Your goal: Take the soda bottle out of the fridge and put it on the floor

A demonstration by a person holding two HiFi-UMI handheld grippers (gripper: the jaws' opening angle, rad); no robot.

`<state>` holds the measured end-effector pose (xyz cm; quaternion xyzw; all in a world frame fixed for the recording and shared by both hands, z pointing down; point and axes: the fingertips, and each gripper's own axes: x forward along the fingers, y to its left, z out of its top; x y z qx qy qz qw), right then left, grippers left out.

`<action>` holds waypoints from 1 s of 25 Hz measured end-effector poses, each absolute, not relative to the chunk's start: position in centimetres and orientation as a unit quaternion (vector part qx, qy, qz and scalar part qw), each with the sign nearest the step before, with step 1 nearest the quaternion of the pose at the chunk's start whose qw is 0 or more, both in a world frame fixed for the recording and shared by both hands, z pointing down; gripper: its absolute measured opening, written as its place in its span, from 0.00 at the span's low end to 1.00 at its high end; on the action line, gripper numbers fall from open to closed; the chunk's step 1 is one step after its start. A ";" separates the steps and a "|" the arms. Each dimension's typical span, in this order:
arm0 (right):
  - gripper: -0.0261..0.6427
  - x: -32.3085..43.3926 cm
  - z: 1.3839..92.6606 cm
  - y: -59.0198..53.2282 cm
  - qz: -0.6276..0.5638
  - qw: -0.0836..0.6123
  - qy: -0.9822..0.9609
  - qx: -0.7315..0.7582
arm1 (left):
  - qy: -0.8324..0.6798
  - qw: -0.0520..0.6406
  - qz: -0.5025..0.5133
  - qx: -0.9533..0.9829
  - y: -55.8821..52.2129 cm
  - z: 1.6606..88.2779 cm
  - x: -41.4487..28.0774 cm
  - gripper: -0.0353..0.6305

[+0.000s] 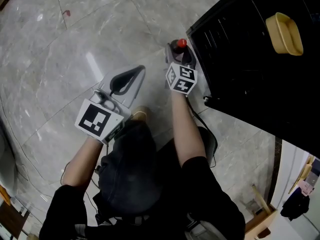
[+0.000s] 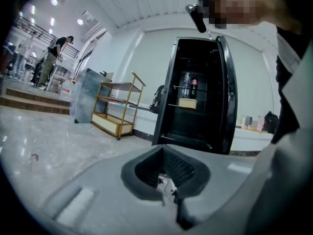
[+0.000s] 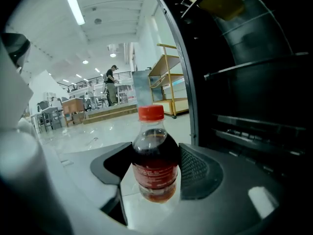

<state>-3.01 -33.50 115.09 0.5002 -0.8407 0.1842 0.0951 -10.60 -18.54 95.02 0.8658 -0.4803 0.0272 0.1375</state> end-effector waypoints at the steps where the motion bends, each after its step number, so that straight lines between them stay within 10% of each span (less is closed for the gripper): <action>1: 0.47 -3.1 116.2 -33.3 0.191 0.096 -0.839 0.500 | -0.481 0.138 0.029 0.865 -18.4 95.5 -10.7 0.06; 25: 0.50 -4.6 122.8 -29.5 0.165 0.136 -0.853 0.475 | -0.475 0.142 0.036 0.868 -16.7 98.7 -10.5 0.06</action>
